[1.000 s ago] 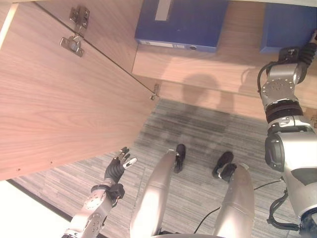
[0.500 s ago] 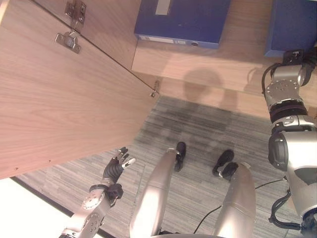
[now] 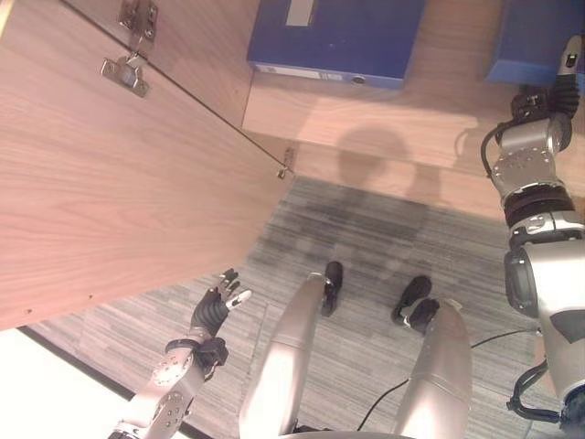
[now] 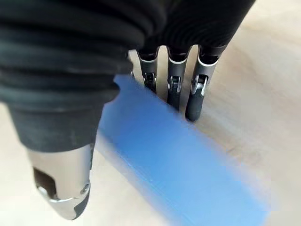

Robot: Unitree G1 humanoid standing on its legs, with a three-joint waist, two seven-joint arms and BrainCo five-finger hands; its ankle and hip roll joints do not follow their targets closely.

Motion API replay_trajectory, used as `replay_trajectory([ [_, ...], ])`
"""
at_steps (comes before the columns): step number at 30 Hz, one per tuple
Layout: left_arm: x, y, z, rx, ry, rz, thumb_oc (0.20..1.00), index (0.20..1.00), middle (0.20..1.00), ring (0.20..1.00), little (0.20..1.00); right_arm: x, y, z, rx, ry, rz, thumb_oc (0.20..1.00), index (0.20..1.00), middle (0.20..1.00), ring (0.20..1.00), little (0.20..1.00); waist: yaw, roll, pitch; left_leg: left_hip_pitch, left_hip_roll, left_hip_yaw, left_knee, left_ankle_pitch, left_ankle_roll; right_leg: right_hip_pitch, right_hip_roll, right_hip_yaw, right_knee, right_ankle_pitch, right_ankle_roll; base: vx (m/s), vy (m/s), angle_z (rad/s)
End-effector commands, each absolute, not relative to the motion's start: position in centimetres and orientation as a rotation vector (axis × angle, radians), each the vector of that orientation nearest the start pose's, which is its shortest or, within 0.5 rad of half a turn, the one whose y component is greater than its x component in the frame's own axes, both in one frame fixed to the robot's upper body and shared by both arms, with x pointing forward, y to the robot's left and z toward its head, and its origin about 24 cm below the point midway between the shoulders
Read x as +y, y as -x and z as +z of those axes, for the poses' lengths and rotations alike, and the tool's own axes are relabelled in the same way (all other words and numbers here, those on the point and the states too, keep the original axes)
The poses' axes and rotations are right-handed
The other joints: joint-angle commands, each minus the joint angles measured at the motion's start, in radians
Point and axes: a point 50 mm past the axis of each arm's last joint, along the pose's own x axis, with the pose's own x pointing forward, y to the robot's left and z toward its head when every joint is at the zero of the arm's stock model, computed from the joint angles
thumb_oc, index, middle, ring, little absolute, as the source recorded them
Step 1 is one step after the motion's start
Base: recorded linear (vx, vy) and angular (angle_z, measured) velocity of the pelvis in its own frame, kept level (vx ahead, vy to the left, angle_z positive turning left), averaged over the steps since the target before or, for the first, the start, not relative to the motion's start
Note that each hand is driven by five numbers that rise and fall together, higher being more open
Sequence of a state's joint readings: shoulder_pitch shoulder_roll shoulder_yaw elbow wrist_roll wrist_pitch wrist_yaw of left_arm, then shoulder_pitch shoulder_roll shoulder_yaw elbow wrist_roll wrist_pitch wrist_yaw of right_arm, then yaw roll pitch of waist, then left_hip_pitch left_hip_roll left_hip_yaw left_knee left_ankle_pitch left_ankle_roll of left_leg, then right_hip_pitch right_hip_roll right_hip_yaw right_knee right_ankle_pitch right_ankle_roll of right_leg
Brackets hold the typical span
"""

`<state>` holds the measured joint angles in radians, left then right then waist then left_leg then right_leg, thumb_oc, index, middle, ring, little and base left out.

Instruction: Put the empty folder in the office cabinet

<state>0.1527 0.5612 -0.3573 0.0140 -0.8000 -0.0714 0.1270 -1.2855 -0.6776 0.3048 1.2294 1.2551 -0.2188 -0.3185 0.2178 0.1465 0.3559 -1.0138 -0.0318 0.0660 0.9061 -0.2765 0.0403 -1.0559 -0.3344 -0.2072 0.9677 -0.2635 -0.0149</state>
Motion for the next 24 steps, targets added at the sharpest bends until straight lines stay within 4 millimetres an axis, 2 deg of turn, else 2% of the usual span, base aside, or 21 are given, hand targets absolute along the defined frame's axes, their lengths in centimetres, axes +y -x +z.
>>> replay_trajectory([
  [1,20.8,-20.4,2.0,0.253,0.173,-0.127,1.000,1.000,1.000,1.000,1.000,-30.7,-39.5,29.2,-0.276,-0.283,-0.497,1.000,1.000,1.000,1.000,1.000,0.000,-0.022,0.005,-0.028,0.038,0.022,-0.037,-0.001,-0.002,0.089,0.000,0.050,-0.006,-0.058,0.015,0.00,0.000,0.00],
  [4,21.0,-20.1,2.2,0.255,0.159,-0.141,1.000,1.000,1.000,1.000,1.000,-31.6,-39.3,28.5,-0.164,-0.040,-0.504,1.000,1.000,1.000,1.000,1.000,-0.010,-0.034,0.009,-0.025,0.043,0.027,-0.051,0.005,-0.003,0.092,0.003,0.045,-0.022,-0.044,0.015,-0.01,0.004,-0.01],
  [5,21.4,-19.8,2.2,0.256,0.151,-0.134,1.000,1.000,1.000,1.000,1.000,-32.4,-38.9,28.7,-0.110,0.170,-0.534,1.000,1.000,1.000,1.000,1.000,-0.014,-0.041,0.011,-0.018,0.047,0.031,-0.070,0.013,-0.004,0.095,0.007,0.041,-0.041,-0.032,0.018,-0.03,0.008,-0.05],
  [6,21.4,-19.8,2.2,0.255,0.154,-0.133,1.000,1.000,1.000,1.000,1.000,-32.3,-39.0,28.8,-0.111,0.175,-0.532,1.000,1.000,1.000,1.000,1.000,-0.017,-0.039,0.013,-0.016,0.047,0.031,-0.073,0.015,-0.004,0.097,0.007,0.040,-0.043,-0.030,0.018,-0.03,0.010,-0.05],
  [7,21.7,-19.7,2.3,0.253,0.143,-0.126,1.000,1.000,1.000,1.000,1.000,-32.4,-38.8,29.3,-0.096,0.338,-0.549,1.000,1.000,1.000,1.000,1.000,-0.019,-0.047,0.014,-0.013,0.048,0.032,-0.089,0.023,-0.005,0.098,0.009,0.038,-0.056,-0.022,0.021,-0.02,0.006,-0.06],
  [8,21.6,-19.7,2.3,0.252,0.146,-0.125,1.000,1.000,1.000,1.000,1.000,-32.4,-38.8,29.4,-0.097,0.343,-0.548,1.000,1.000,1.000,1.000,1.000,-0.022,-0.045,0.015,-0.011,0.048,0.032,-0.092,0.024,-0.005,0.099,0.009,0.038,-0.058,-0.021,0.021,-0.03,0.003,-0.06],
  [9,21.8,-19.6,2.5,0.244,0.136,-0.123,1.000,1.000,1.000,1.000,1.000,-31.9,-39.1,29.1,-0.051,0.570,-0.528,1.000,1.000,1.000,1.000,1.000,-0.029,-0.051,0.016,0.005,0.048,0.035,-0.130,0.039,-0.005,0.112,0.014,0.028,-0.092,-0.003,0.028,-0.02,-0.002,-0.08],
  [10,21.8,-19.6,2.5,0.244,0.136,-0.123,1.000,1.000,1.000,1.000,1.000,-31.9,-39.1,29.1,-0.051,0.570,-0.528,1.000,1.000,1.000,1.000,1.000,-0.029,-0.050,0.017,0.006,0.047,0.035,-0.131,0.039,-0.005,0.113,0.014,0.028,-0.092,-0.002,0.028,-0.03,-0.014,-0.10],
  [11,22.0,-19.5,2.8,0.234,0.123,-0.129,1.000,1.000,1.000,1.000,1.000,-31.7,-39.3,28.2,0.011,0.744,-0.498,1.000,1.000,1.000,1.000,1.000,-0.032,-0.055,0.017,0.032,0.044,0.034,-0.180,0.057,-0.005,0.133,0.020,0.014,-0.132,0.016,0.038,-0.02,-0.014,-0.08],
  [13,22.3,-19.3,3.5,0.214,0.111,-0.148,1.000,1.000,1.000,1.000,1.000,-31.9,-39.3,27.2,0.084,0.897,-0.470,1.000,1.000,1.000,1.000,1.000,-0.036,-0.053,0.019,0.069,0.041,0.031,-0.244,0.086,-0.008,0.165,0.026,-0.002,-0.178,0.038,0.050,-0.03,-0.026,-0.03],
  [19,22.6,-19.5,4.7,0.179,0.062,-0.195,1.000,1.000,1.000,1.000,1.000,-32.6,-39.1,25.1,0.254,1.130,-0.404,1.000,1.000,1.000,1.000,1.000,-0.028,-0.045,0.023,0.141,0.032,0.018,-0.349,0.138,-0.020,0.237,0.032,-0.029,-0.262,0.078,0.072,-0.01,-0.035,0.03],
  [24,22.5,-19.7,5.1,0.166,0.055,-0.213,1.000,1.000,1.000,1.000,1.000,-33.4,-38.6,25.0,0.292,1.116,-0.379,1.000,1.000,1.000,1.000,1.000,-0.024,-0.040,0.027,0.182,0.027,0.011,-0.424,0.173,-0.024,0.272,0.034,-0.042,-0.324,0.107,0.084,0.00,-0.008,0.01],
])
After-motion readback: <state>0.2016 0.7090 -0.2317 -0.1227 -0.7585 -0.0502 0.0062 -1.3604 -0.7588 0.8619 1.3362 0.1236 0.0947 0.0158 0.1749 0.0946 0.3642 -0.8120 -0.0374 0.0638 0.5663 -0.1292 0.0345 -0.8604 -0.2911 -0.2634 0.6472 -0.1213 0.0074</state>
